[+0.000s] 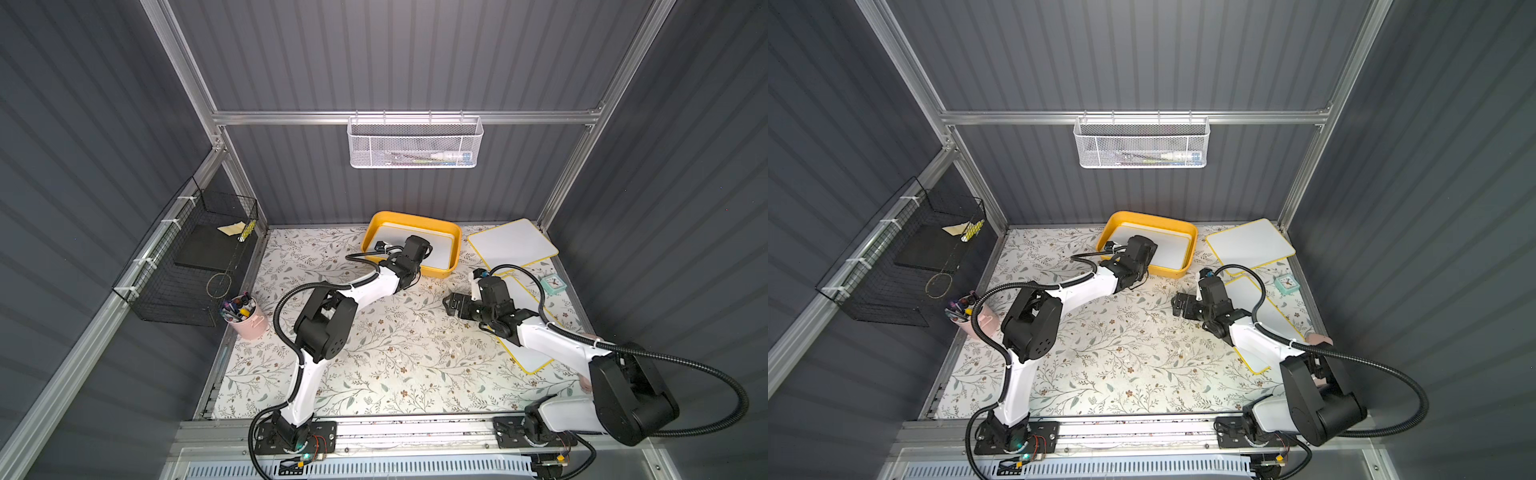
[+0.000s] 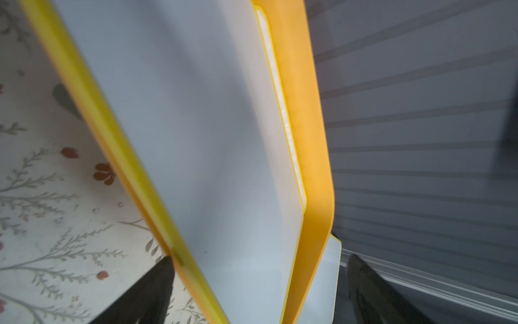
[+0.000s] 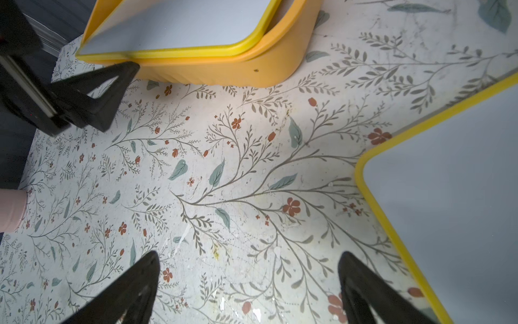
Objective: Put the whiteboard into the storage box
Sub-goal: Place the whiteboard in the storage box.
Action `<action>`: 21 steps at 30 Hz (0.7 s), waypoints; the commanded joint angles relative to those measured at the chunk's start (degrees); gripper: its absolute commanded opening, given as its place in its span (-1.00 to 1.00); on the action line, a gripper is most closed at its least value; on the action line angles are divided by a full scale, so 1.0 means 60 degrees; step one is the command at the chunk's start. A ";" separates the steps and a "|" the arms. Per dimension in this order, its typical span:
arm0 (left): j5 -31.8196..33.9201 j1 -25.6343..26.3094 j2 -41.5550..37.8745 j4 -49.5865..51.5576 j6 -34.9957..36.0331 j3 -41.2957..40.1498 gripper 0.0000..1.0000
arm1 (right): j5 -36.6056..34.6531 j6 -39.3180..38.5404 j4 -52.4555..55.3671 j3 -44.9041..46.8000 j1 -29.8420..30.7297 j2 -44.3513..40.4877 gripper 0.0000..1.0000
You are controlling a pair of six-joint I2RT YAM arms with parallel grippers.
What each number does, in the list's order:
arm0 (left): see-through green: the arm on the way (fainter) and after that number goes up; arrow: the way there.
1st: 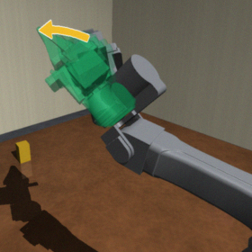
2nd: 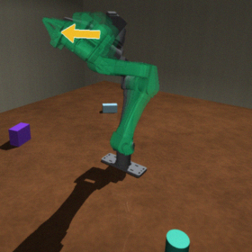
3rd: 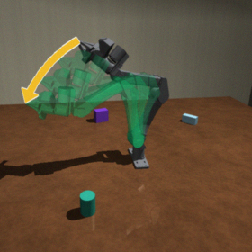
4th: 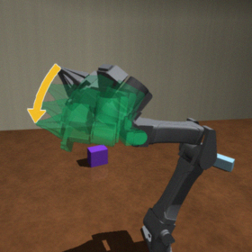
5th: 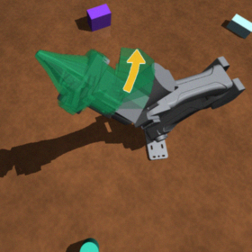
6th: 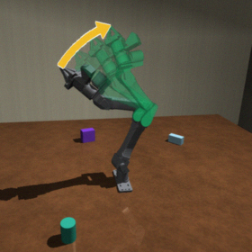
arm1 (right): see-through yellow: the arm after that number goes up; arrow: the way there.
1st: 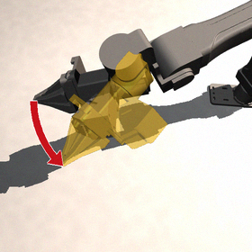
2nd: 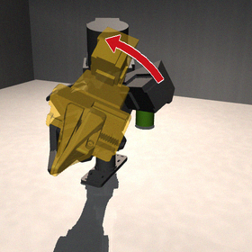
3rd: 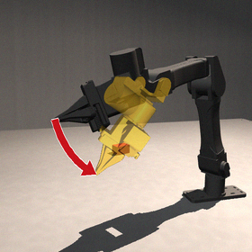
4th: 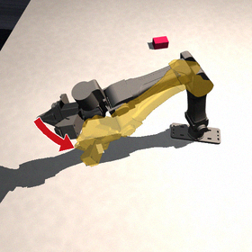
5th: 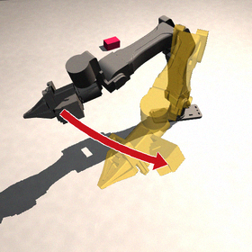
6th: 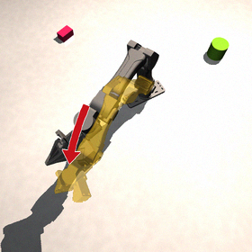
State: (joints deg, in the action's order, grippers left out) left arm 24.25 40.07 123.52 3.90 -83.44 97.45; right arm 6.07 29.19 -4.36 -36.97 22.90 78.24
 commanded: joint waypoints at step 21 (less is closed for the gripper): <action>-0.0868 -0.1616 0.0190 0.3245 0.5725 0.1825 0.87 | -0.0074 0.0020 0.0123 -0.0008 -0.0243 0.0097 0.97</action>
State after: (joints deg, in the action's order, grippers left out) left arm 16.56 32.64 127.94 16.32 -58.48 107.20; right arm 6.00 29.50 -4.27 -36.97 21.74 78.83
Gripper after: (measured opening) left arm 0.937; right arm 0.988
